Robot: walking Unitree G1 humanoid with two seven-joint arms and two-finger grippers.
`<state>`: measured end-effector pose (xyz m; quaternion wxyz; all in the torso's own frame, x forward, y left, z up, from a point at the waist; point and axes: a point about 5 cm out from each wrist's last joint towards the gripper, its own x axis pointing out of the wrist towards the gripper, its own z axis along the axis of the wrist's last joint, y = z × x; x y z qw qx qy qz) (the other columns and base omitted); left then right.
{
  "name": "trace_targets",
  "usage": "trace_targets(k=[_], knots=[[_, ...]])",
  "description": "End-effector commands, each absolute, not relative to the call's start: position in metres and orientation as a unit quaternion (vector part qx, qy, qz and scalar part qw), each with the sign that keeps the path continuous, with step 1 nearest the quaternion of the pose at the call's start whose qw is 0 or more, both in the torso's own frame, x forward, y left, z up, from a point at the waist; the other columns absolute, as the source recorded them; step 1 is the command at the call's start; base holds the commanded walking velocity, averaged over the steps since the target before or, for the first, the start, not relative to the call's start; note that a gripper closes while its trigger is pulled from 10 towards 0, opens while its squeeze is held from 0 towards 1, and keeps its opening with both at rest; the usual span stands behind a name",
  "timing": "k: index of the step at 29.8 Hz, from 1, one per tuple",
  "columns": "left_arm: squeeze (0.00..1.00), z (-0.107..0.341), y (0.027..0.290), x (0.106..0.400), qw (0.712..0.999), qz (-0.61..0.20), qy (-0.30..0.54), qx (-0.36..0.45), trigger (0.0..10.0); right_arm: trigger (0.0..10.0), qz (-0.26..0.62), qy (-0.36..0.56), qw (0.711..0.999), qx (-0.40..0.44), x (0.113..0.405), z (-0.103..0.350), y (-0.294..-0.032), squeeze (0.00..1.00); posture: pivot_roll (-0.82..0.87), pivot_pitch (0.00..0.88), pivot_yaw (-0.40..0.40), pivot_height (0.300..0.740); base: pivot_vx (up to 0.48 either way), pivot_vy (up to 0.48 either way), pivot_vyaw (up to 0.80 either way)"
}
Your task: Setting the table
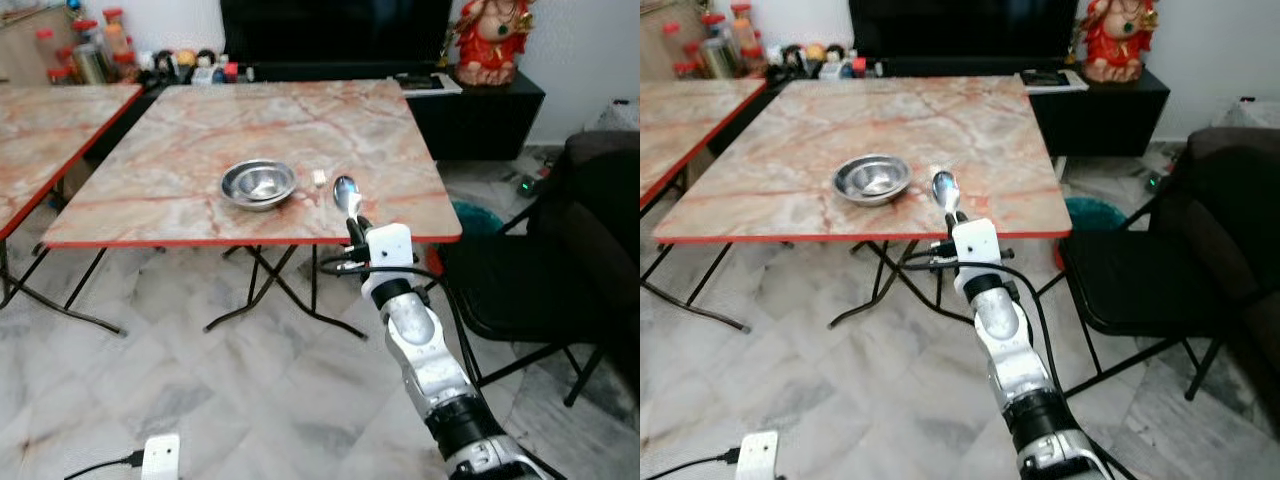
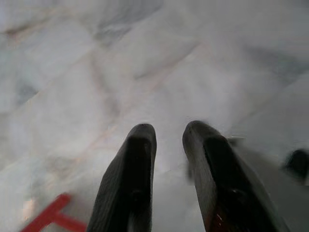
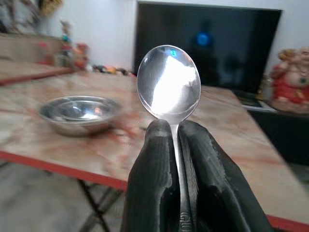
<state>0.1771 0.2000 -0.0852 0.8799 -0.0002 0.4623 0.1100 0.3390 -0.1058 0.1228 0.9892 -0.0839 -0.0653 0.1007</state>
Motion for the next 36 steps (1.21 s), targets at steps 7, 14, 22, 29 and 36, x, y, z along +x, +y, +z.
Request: trace_targets(k=[7,14,22,29,36], knots=[[0.00,-0.0875,0.2120,0.1681,0.871,0.124,0.476,0.007,10.0,10.0,0.122,-0.081,0.987,-0.067,0.3398,0.1320,-0.0886,0.00,-0.01,0.000,0.001,0.719,0.273,0.000,0.32],[0.00,-0.0875,0.2105,0.1686,0.871,0.126,0.475,0.004,10.0,10.0,0.123,-0.081,0.987,-0.068,0.3407,0.1328,-0.0896,0.00,-0.01,0.000,-0.004,0.719,0.276,0.000,0.00],[0.00,-0.0878,0.2105,0.1679,0.870,0.126,0.476,0.004,10.0,10.0,0.113,-0.069,0.990,-0.053,0.3411,0.1305,-0.0906,0.00,-0.01,0.000,-0.004,0.719,0.302,0.000,0.00],[0.00,-0.0882,0.2101,0.1672,0.870,0.126,0.477,0.004,10.0,10.0,0.110,-0.066,0.990,-0.052,0.3423,0.1307,-0.0933,0.00,-0.01,0.000,-0.005,0.719,0.329,0.000,-0.40],[0.00,-0.0883,0.2103,0.1668,0.869,0.126,0.478,0.005,10.0,10.0,0.113,-0.068,0.990,-0.053,0.3407,0.1299,-0.0914,0.00,-0.01,0.000,-0.007,0.719,0.334,0.000,0.00]])
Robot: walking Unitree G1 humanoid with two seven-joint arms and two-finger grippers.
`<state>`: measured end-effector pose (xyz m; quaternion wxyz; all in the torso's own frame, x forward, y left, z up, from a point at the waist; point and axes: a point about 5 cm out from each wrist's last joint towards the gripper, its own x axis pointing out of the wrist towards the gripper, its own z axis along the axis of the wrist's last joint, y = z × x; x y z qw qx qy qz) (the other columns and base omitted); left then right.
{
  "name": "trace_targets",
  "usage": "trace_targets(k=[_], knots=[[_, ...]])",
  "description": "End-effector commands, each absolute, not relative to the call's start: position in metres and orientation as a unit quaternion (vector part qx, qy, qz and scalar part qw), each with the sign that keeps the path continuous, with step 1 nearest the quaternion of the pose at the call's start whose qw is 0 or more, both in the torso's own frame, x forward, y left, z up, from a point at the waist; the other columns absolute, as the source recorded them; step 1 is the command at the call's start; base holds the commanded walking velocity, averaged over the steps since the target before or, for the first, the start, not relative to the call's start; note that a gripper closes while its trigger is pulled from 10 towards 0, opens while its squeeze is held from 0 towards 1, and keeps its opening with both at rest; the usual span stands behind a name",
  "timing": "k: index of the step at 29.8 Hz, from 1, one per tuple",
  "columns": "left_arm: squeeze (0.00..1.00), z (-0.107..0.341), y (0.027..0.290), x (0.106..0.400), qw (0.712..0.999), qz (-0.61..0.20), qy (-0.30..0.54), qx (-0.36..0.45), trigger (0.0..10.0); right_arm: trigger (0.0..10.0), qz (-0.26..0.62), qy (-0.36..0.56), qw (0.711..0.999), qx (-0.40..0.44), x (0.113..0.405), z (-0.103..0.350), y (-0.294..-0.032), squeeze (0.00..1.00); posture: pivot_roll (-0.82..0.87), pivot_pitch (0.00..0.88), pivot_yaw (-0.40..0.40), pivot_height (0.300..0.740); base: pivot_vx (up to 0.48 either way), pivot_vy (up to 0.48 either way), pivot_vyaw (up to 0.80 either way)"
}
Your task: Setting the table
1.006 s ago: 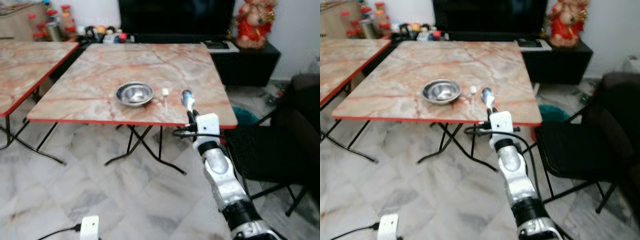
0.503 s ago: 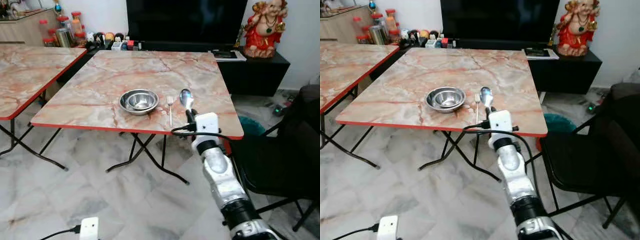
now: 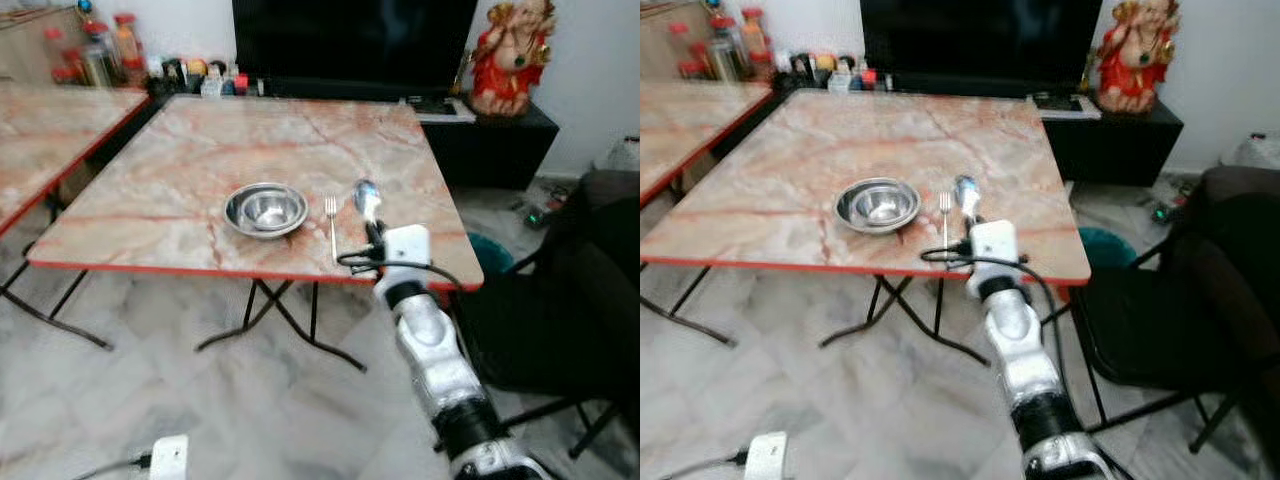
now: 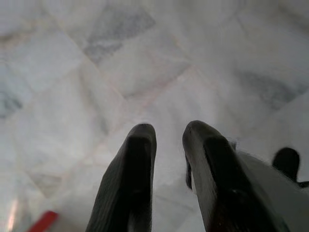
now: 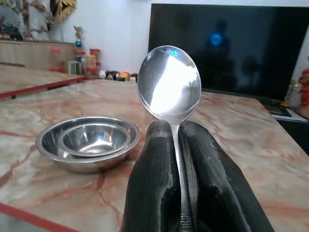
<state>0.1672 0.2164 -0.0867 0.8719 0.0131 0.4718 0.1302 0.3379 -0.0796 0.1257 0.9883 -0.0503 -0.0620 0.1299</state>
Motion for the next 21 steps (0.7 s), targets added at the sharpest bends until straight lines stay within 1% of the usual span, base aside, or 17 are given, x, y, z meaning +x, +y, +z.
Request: trace_targets(k=[1,21], knots=[[0.00,-0.0883,0.2102,0.1669,0.869,0.126,0.478,0.005,10.0,10.0,0.113,-0.069,0.990,-0.054,0.3408,0.1302,-0.0913,0.00,-0.01,0.000,-0.007,0.719,0.337,0.000,0.00],[0.00,-0.0884,0.2091,0.1673,0.870,0.124,0.478,0.004,10.0,10.0,0.106,-0.068,0.991,-0.052,0.3415,0.1293,-0.0934,0.00,-0.01,0.000,-0.006,0.719,0.335,0.000,0.00]])
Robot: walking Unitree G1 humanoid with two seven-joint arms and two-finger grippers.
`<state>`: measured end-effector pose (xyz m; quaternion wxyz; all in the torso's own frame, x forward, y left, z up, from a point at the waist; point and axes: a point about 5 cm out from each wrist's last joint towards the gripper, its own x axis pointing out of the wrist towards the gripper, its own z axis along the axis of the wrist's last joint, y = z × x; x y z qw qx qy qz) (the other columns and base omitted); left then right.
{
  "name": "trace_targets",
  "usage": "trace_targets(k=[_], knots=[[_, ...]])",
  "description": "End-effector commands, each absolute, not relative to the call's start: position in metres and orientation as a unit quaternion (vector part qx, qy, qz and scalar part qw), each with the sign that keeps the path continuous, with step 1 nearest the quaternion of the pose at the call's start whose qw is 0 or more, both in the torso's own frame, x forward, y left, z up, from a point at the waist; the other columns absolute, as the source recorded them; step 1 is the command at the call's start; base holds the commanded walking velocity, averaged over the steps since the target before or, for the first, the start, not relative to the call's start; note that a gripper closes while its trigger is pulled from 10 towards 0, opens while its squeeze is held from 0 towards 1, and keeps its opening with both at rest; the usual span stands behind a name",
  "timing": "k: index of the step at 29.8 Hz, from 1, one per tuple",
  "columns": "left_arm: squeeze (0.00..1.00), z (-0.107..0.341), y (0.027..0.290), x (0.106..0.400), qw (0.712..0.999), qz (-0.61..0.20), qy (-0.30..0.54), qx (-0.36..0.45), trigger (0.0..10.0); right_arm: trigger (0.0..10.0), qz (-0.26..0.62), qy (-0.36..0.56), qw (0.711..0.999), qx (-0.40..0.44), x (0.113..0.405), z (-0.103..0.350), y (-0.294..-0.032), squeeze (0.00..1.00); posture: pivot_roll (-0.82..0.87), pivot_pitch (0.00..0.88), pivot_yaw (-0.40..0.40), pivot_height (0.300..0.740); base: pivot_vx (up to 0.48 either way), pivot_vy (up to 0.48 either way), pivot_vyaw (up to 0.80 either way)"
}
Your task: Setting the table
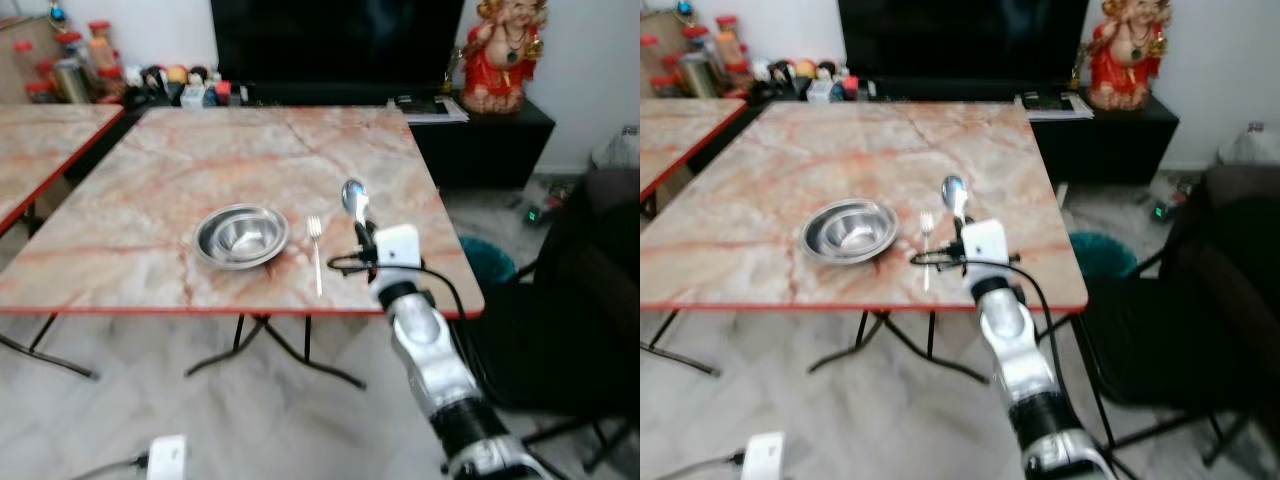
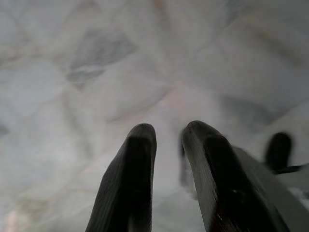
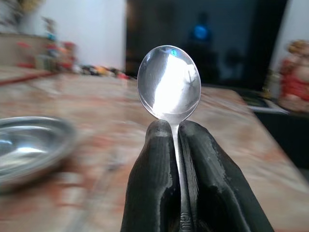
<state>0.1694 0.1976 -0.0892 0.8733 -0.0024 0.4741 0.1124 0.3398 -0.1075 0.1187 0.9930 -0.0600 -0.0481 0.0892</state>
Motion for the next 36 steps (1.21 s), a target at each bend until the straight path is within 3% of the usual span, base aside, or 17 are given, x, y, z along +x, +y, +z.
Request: trace_targets(k=[1,23,36], knots=[[0.00,-0.088,0.209,0.167,0.870,0.124,0.478,0.004,10.0,10.0,0.106,-0.068,0.991,-0.052,0.342,0.129,-0.093,0.00,-0.01,0.000,-0.006,0.719,0.337,0.000,0.00],[0.00,-0.088,0.210,0.167,0.870,0.123,0.478,0.007,10.0,10.0,0.086,-0.043,0.993,-0.062,0.339,0.117,-0.099,0.00,-0.01,0.000,-0.002,0.719,0.335,0.000,0.00],[0.00,-0.088,0.212,0.167,0.871,0.125,0.475,0.005,10.0,10.0,0.054,0.000,0.996,-0.067,0.338,0.101,-0.106,0.00,0.00,0.000,0.001,0.719,0.000,0.000,0.00]])
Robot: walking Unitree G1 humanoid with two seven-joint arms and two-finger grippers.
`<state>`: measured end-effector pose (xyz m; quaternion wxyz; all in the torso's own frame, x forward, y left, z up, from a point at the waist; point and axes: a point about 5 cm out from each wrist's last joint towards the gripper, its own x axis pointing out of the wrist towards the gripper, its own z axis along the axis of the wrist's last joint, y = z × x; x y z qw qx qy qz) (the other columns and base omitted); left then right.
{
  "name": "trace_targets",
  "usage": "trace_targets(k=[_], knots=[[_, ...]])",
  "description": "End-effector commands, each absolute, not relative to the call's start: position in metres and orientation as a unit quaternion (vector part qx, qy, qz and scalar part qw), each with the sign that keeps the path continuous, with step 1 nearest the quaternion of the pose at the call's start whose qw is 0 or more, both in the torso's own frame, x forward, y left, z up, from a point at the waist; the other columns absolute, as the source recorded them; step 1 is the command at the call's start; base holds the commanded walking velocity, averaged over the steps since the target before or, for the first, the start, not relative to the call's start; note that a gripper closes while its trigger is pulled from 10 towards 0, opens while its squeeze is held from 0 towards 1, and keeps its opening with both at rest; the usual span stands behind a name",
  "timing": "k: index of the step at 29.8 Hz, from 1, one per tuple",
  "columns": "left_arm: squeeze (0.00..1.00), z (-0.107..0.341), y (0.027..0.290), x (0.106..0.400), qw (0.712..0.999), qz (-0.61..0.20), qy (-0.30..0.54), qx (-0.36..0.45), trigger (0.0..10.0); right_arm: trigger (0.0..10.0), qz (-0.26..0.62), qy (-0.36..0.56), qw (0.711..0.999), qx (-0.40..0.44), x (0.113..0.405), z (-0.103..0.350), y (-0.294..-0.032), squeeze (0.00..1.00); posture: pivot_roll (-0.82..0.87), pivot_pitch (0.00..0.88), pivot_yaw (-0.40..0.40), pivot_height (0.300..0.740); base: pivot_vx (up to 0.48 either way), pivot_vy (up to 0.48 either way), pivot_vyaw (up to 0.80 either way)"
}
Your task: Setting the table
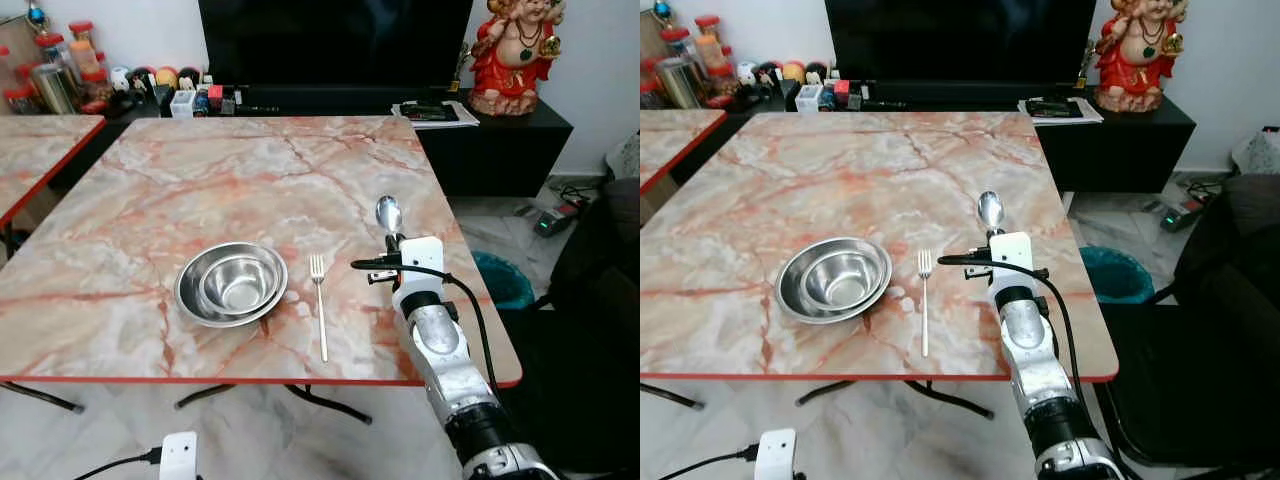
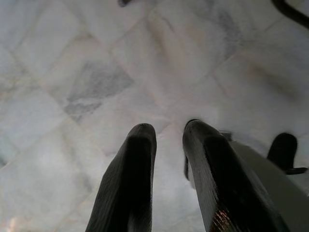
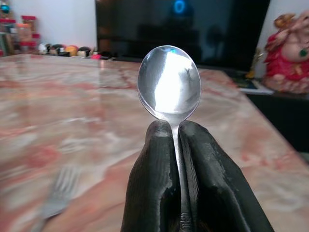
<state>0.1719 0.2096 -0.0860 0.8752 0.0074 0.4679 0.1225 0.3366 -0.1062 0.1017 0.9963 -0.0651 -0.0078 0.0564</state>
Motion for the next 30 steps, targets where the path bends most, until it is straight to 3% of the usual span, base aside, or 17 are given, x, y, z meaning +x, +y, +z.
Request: trace_targets(k=[1,13,30], knots=[[0.00,-0.088,0.212,0.167,0.871,0.126,0.475,0.005,10.0,10.0,0.049,0.005,0.997,-0.067,0.339,0.100,-0.107,0.00,0.00,0.000,0.001,0.719,0.000,0.000,0.00],[0.00,-0.088,0.214,0.165,0.869,0.126,0.478,0.008,10.0,10.0,0.004,0.097,0.993,-0.068,0.341,0.075,-0.116,0.00,0.00,0.000,0.008,0.719,0.000,0.000,0.00],[0.00,-0.087,0.227,0.161,0.867,0.136,0.480,0.015,10.0,10.0,0.025,0.162,0.985,-0.047,0.346,0.063,-0.089,0.00,0.05,0.000,0.024,0.719,0.000,0.000,0.00]])
